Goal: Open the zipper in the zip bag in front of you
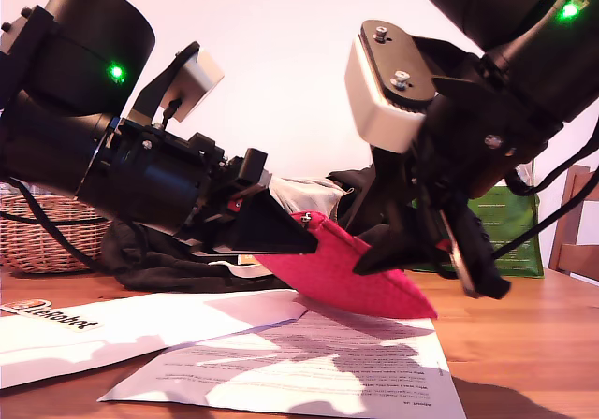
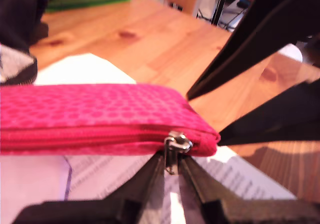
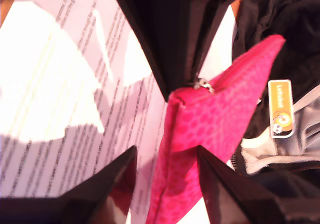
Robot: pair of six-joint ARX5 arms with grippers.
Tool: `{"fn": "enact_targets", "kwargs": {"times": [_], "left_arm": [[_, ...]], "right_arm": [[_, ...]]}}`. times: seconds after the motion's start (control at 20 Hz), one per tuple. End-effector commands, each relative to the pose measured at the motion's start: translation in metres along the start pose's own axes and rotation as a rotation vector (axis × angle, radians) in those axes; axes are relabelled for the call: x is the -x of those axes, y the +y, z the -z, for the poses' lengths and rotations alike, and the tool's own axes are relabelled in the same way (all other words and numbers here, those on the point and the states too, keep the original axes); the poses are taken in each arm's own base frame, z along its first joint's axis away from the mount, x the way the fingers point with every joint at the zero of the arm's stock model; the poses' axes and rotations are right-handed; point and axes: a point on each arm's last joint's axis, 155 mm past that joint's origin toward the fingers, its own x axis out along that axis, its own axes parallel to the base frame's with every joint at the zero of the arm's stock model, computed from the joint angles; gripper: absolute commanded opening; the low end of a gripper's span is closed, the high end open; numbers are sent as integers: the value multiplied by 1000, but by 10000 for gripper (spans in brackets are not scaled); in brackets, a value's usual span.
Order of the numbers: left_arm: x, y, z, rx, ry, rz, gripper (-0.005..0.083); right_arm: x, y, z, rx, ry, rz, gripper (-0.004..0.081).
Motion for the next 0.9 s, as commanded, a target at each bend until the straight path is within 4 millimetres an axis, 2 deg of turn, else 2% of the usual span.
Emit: {"fn": "enact_targets", "kwargs": {"times": [0.0,0.25,0.45,0.75,0.85], "left_arm": [[1,-4,-11,-6,-26,15,-22],[1,-4,-11,18,-22,15,-22],[-1,-3,-15,31,-27,12,-22],[-1,-7,-16,42,-28,35,-22],[-1,-9,-16,46,-27,46,-22]], "right_arm": [[-2,2,-8,-19,-14,2,313],[0,-7,-26,-36,-30,68,274],[0,-5,-23,-52,-9,65,160],[0,-5,-22,-55,-5,68,66],[0,-5,-22,-55,-4,68,-4]]}}
